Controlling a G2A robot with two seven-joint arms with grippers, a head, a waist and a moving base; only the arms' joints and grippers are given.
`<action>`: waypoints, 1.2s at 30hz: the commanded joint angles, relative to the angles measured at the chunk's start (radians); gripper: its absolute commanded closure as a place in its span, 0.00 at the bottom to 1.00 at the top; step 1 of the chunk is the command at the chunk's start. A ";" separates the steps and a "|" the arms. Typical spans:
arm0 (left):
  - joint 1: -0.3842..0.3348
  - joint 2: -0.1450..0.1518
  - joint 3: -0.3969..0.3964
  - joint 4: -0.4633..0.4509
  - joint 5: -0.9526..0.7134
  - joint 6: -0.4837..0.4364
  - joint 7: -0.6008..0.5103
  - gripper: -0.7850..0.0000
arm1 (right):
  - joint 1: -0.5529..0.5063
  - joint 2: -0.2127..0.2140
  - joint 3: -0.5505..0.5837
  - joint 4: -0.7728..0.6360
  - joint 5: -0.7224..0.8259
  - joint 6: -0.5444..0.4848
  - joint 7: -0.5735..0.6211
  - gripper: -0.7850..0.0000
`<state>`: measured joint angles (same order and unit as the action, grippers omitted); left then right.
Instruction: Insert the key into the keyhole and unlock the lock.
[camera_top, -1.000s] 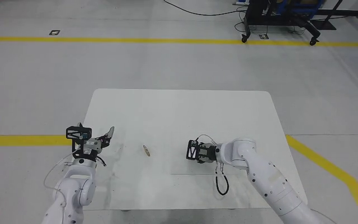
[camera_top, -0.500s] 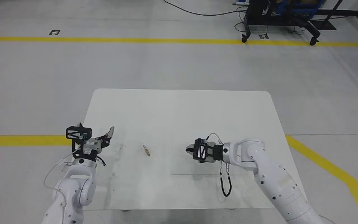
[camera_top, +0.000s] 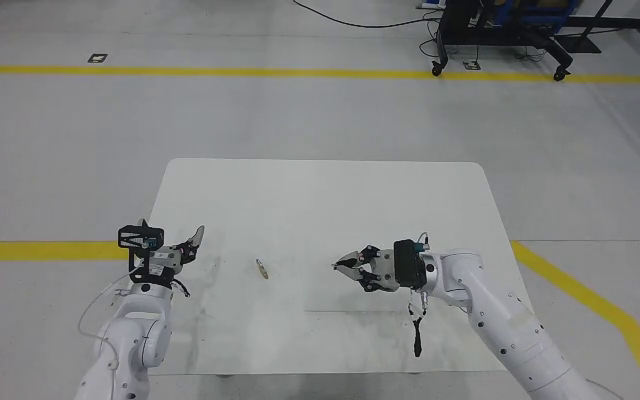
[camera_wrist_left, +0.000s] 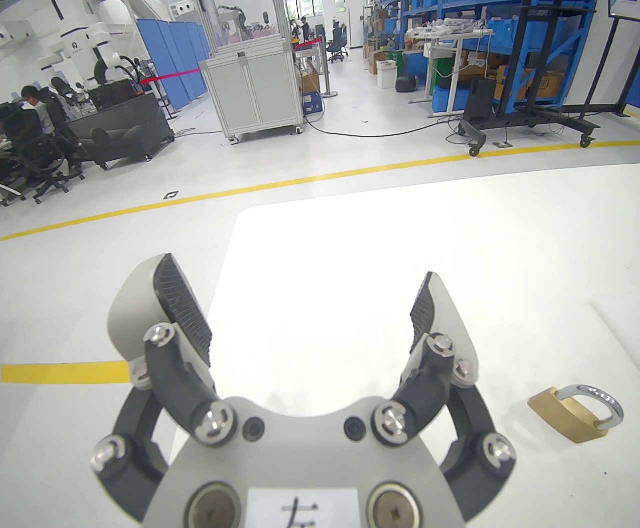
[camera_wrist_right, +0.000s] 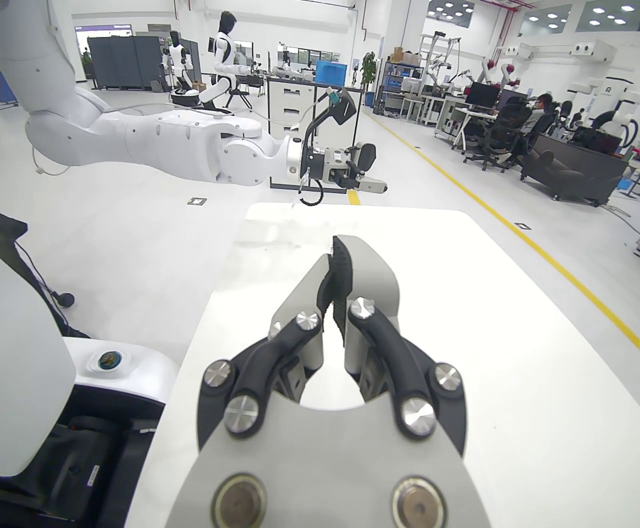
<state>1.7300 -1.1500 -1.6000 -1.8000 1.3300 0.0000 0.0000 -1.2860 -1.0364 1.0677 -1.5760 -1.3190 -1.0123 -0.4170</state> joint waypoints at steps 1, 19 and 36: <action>0.000 0.000 0.000 0.000 0.000 0.000 0.000 0.00 | -0.001 -0.001 0.001 -0.001 0.001 0.000 0.002 1.00; -0.090 -0.010 0.059 -0.006 -0.493 -0.330 -0.144 0.00 | -0.001 -0.001 0.001 -0.001 0.001 0.000 0.002 1.00; -0.203 -0.013 0.143 0.044 -1.014 -0.459 -0.449 0.00 | -0.001 -0.001 0.001 -0.001 0.001 0.000 0.002 1.00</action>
<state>1.5266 -1.1626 -1.4575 -1.7558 0.3192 -0.4593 -0.4486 -1.2869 -1.0370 1.0687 -1.5770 -1.3184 -1.0123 -0.4152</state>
